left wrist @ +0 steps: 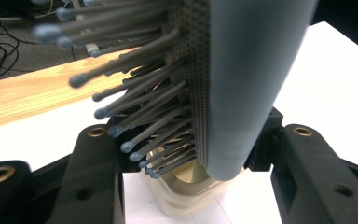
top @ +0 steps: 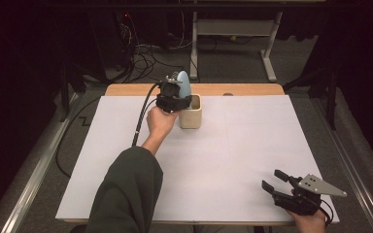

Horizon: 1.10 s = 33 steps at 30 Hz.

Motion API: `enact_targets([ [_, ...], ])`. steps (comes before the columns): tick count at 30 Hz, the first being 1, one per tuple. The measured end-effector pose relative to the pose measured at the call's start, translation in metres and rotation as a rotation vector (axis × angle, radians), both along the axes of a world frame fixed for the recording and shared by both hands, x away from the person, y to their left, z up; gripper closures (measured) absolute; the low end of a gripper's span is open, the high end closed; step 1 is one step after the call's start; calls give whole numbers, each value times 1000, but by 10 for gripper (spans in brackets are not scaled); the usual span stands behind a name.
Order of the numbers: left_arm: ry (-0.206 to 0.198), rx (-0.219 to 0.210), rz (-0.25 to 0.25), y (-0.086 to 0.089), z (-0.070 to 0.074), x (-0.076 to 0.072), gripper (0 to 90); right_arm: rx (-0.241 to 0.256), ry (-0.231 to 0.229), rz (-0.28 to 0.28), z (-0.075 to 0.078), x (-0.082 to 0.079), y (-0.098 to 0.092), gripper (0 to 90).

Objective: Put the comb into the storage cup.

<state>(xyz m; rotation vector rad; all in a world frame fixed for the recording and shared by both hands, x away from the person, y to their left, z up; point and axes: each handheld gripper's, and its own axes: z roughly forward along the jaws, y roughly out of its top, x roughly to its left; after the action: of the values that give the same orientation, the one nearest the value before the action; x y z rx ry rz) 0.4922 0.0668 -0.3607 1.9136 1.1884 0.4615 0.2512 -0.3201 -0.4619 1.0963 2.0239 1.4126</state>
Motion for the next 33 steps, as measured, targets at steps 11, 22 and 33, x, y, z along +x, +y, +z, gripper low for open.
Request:
enact_targets([
  [11,8,2,-4,-1,-5,0,516,2,-5,-4,0,-1,0,352],
  [22,7,4,-8,-2,-5,-1,512,3,-5,-1,0,-1,0,351],
  [33,-15,45,3,0,-2,-3,440,8,-8,-1,1,-1,0,351],
])
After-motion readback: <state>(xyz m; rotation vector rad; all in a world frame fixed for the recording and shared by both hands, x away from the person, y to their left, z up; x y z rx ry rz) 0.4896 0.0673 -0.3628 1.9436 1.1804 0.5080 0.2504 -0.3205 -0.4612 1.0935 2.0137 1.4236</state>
